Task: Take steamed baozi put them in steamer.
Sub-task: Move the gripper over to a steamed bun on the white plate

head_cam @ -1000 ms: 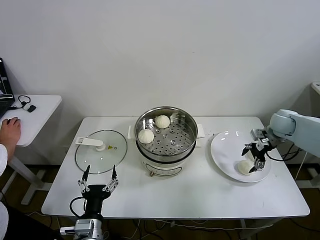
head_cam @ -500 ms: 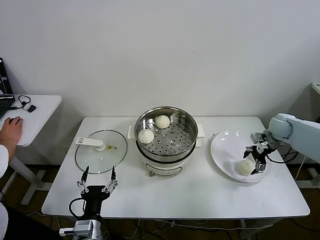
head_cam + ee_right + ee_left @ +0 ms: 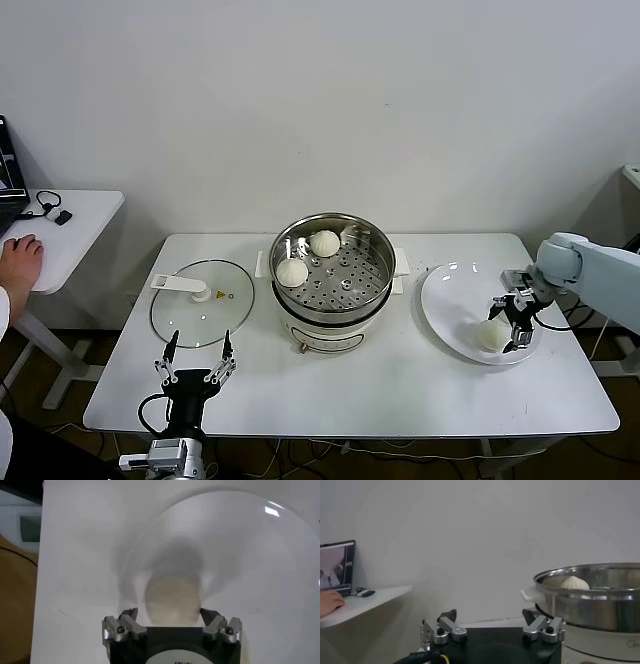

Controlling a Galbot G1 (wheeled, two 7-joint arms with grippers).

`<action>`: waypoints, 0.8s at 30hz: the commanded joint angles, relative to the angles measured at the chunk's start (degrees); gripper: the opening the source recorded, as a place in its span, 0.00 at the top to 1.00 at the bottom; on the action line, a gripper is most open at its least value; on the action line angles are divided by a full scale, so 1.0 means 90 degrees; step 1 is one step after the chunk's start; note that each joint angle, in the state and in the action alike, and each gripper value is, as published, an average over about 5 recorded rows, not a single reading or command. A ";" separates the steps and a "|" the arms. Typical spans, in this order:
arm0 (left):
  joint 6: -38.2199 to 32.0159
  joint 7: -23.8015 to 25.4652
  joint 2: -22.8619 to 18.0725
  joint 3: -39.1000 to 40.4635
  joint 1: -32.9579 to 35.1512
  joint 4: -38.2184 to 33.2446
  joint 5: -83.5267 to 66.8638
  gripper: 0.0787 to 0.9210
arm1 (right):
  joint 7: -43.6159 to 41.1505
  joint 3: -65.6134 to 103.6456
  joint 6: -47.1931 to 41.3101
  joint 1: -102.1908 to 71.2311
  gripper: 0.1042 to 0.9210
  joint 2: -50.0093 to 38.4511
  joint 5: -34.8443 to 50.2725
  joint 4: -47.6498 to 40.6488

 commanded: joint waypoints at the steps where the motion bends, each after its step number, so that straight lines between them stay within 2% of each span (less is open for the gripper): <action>1: -0.0003 -0.0002 0.0006 0.0005 0.0025 -0.0020 0.0001 0.12 | 0.0009 0.0102 -0.0008 -0.0094 0.12 0.0038 -0.0047 -0.0055; 24: -0.0033 -0.0010 0.0024 0.0009 0.0095 -0.0113 -0.0020 0.12 | 0.0059 0.0177 -0.0050 -0.0001 0.33 -0.0056 -0.0171 0.0097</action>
